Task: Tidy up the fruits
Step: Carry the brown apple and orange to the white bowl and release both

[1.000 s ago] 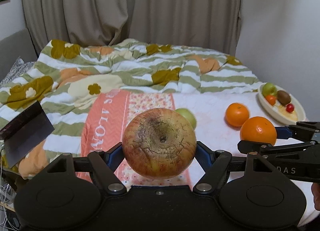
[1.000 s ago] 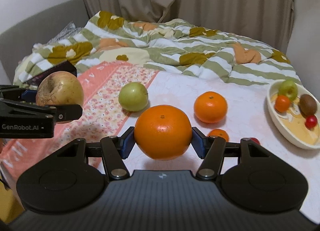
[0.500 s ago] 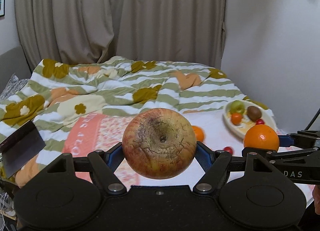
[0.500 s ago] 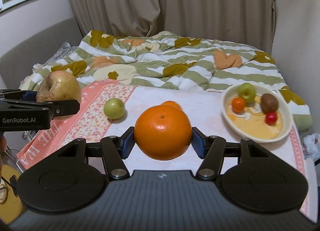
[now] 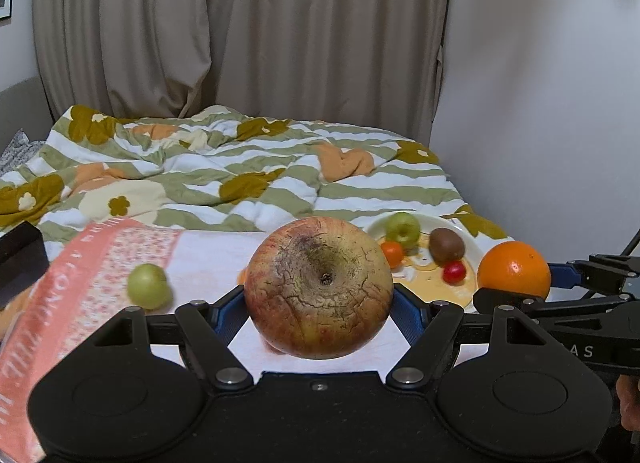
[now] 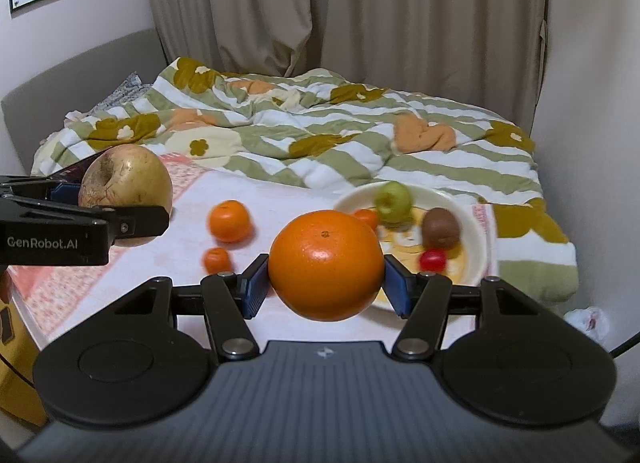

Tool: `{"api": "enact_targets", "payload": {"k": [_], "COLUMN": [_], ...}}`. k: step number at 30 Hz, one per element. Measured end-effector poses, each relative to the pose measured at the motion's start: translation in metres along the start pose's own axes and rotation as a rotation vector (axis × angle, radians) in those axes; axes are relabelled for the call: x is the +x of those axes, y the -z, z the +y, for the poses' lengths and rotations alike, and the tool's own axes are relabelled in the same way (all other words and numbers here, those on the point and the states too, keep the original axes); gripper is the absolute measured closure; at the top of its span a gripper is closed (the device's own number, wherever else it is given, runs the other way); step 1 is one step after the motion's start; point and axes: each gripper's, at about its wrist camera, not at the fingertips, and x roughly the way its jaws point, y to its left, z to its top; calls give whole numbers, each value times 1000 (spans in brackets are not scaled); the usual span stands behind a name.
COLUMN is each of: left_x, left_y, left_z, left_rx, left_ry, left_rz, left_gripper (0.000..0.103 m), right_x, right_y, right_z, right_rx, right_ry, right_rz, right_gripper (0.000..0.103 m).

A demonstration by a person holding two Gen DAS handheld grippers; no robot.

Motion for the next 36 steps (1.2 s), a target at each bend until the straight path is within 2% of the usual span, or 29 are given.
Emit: {"api": "enact_targets", "payload": {"k": [8, 14, 24, 27, 36], "left_x": [44, 91, 158, 166, 184], "left_y": [-8, -10, -2, -3, 1], "left_z": [-42, -63, -82, -90, -100], "left_rx": [24, 61, 141, 199, 266], "left_ry": [9, 44, 86, 83, 119], "left_rz": [20, 51, 130, 130, 180], "left_gripper": [25, 25, 25, 25, 24], "right_x": [20, 41, 66, 71, 76], "right_y": [0, 3, 8, 10, 13], "right_z": [-56, -85, -106, -110, -117], "right_rx": [46, 82, 130, 148, 180], "right_ry": [24, 48, 89, 104, 145], "right_rz": [7, 22, 58, 67, 77], "right_gripper": [28, 28, 28, 28, 28]}}
